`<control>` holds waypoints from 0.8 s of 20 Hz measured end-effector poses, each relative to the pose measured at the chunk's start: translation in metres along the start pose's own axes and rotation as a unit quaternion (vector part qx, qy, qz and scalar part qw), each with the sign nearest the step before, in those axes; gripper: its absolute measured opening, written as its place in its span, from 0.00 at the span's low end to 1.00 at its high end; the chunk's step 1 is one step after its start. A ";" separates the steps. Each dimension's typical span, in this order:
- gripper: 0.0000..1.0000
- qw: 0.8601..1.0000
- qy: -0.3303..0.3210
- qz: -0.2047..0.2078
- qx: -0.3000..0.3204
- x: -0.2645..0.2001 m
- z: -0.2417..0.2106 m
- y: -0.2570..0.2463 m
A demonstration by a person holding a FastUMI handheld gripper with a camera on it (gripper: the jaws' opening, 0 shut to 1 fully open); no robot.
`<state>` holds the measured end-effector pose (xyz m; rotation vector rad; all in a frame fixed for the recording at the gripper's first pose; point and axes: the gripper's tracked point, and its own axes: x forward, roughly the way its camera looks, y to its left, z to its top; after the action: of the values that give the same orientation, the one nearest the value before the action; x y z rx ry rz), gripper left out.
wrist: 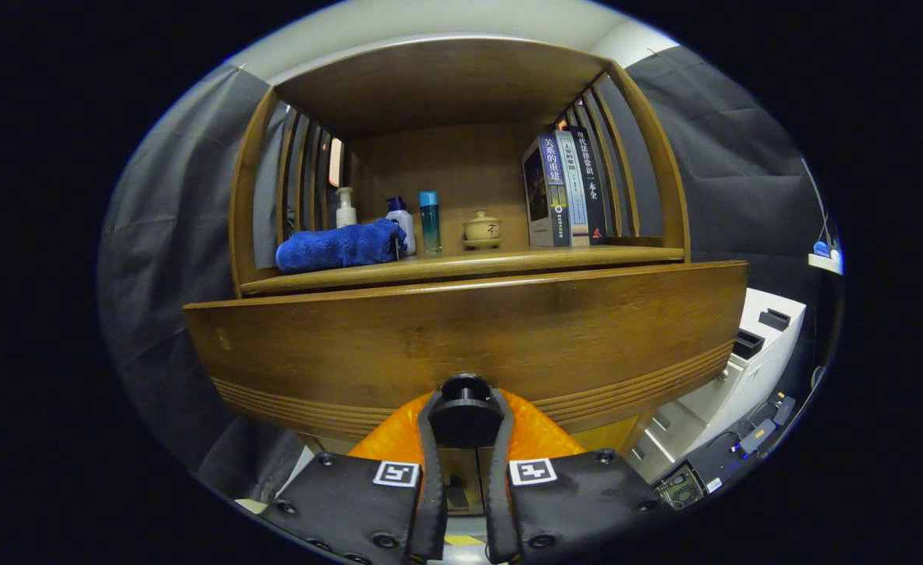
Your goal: Pull open the drawer, take out the items inside it, and place them on the countertop above the cabinet.
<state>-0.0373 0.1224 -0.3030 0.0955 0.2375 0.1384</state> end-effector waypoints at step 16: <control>0.28 1.000 -0.002 0.011 0.001 -0.102 -0.031 0.005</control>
<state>-0.1433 0.1146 -0.3091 0.1011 0.2321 0.1591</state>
